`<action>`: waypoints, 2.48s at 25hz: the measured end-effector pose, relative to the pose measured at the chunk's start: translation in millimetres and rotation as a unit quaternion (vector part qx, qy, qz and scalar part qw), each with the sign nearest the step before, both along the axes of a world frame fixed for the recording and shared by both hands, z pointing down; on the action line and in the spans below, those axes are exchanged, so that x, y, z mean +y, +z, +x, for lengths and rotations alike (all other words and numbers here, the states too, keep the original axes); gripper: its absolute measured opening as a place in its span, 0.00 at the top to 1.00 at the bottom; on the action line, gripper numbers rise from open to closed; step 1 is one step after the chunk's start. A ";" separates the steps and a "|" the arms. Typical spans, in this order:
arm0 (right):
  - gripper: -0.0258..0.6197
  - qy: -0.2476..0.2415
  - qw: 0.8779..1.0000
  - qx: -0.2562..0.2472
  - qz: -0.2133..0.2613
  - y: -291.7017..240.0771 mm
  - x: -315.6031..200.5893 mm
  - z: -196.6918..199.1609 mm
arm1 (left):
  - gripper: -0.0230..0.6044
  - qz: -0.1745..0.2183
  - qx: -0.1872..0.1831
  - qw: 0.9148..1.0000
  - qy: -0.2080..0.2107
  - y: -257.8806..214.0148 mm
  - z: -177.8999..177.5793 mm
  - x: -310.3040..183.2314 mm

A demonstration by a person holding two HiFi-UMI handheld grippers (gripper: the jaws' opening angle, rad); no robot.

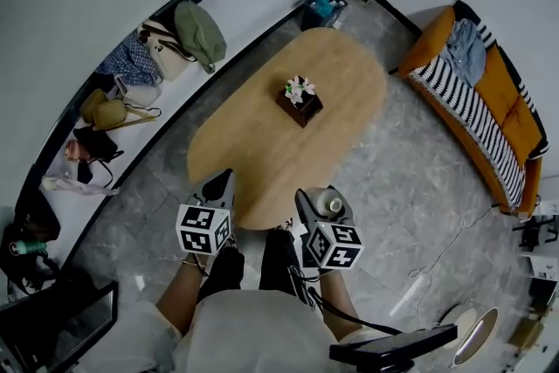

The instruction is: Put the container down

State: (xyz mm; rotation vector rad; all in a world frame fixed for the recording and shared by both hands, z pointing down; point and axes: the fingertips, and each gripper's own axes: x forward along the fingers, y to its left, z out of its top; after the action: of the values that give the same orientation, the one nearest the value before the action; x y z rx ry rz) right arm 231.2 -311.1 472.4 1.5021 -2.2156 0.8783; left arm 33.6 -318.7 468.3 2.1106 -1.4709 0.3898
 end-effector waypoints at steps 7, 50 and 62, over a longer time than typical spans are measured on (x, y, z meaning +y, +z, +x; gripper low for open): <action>0.41 -0.056 0.998 0.003 -0.035 92.9 -7.2 -23.4 | 0.95 -0.050 0.013 0.997 -0.059 104.6 -20.2 8.1; 0.41 -0.343 0.929 0.139 -0.032 329.6 -13.1 -262.0 | 0.95 -0.145 0.040 0.965 -0.217 309.2 -183.1 114.7; 0.41 -0.352 0.920 0.168 -0.039 347.3 -25.5 -263.7 | 0.95 -0.149 0.046 0.964 -0.214 316.9 -175.4 111.8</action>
State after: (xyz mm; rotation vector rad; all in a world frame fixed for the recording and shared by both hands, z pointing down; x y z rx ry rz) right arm -32.6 -336.6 819.7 0.6466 -2.1681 0.4236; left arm -141.8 -206.9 785.2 1.5079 -1.6437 0.3172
